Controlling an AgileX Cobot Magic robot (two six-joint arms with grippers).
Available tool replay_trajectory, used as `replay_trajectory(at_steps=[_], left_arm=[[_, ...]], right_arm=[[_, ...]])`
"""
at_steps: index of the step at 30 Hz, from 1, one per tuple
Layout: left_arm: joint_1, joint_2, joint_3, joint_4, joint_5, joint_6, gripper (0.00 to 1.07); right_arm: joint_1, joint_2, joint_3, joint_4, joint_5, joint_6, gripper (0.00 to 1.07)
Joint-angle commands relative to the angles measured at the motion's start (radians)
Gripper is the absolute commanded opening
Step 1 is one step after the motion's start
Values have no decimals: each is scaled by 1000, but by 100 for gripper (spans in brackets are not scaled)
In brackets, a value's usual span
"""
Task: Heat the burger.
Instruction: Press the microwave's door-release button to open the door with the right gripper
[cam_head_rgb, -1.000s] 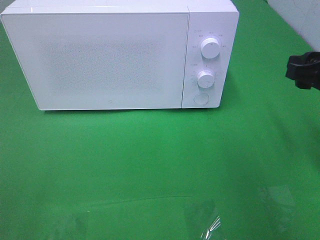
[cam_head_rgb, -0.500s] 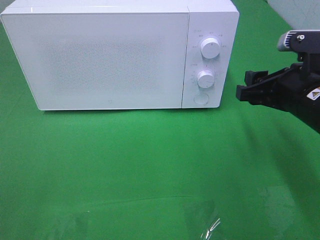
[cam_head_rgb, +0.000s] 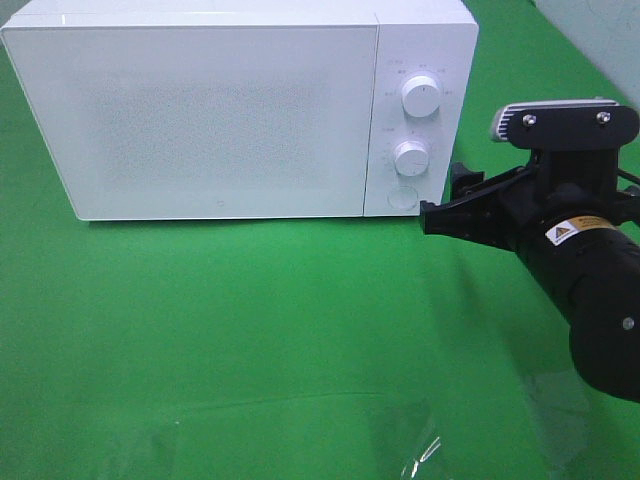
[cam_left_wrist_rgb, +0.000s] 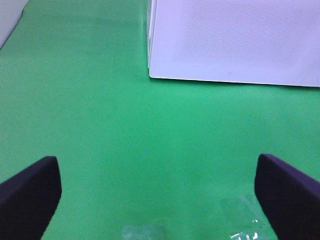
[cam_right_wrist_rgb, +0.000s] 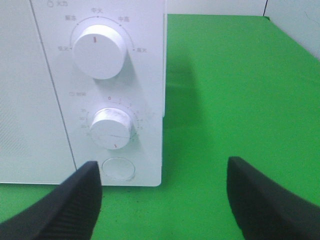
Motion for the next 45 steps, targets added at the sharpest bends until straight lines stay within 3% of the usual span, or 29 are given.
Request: replay_trajectory(at_steps=[1, 5, 13, 23, 29, 36, 40, 42, 45], left_arm=[[3, -16, 3, -2, -6, -1, 97], [3, -16, 3, -2, -6, -1, 97], [3, -16, 3, -2, -6, -1, 97], [3, -16, 3, -2, -6, -1, 97], [3, -16, 3, -2, -6, -1, 97], [3, -16, 3, -2, -6, -1, 97], [3, -16, 3, -2, -6, -1, 97], [3, -16, 3, -2, -6, -1, 97], [3, -16, 3, -2, -6, -1, 97]], right_arm=[[35, 8, 2, 30, -27, -9, 70], [91, 23, 2, 83, -34, -8, 70], [94, 32, 2, 91, -30, 34, 70], [94, 32, 2, 91, -45, 391, 58], [94, 32, 2, 91, -46, 817, 44], [94, 32, 2, 91, -40, 1078, 35], [94, 32, 2, 86, -2, 1246, 25], [93, 32, 2, 57, 40, 1426, 13], [93, 32, 2, 45, 58, 1476, 6]])
